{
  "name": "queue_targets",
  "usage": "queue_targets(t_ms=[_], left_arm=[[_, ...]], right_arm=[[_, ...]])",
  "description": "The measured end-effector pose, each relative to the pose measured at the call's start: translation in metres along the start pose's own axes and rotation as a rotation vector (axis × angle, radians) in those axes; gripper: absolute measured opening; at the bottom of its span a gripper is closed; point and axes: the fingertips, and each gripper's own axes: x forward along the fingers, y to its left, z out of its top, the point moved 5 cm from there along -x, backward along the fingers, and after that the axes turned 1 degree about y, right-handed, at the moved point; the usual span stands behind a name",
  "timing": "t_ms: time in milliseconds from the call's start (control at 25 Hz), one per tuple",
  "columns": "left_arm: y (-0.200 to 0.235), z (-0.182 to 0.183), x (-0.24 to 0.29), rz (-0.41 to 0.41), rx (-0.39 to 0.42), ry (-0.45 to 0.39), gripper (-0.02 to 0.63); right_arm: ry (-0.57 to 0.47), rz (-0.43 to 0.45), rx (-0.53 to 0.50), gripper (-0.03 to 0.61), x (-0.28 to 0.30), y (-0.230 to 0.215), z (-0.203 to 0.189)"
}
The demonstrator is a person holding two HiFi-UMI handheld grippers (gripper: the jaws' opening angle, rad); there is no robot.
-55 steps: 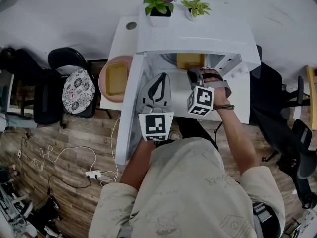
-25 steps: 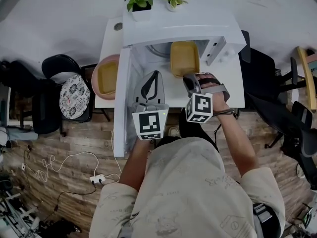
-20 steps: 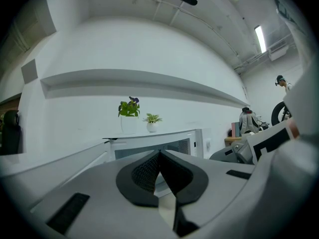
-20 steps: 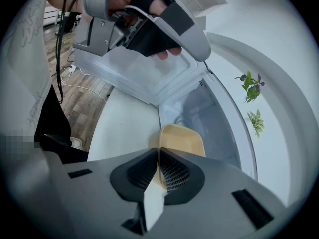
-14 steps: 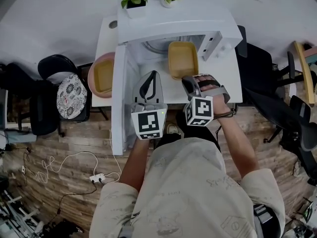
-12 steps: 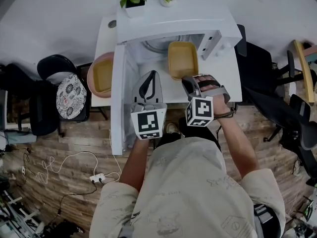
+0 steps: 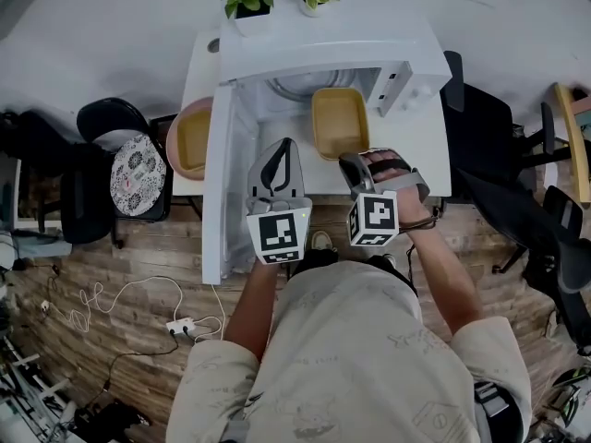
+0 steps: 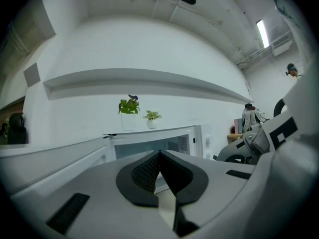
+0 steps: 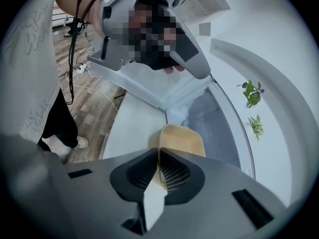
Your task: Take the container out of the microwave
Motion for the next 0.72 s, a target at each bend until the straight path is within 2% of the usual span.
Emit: queue_targets(t_ms=[720], left_arm=[[-0.047,0.009,-0.045,0.197,0.006,0.032,0.008]], right_arm=[[-0.107,0.010,-0.087,0.037,-0.052,0.012,-0.033]])
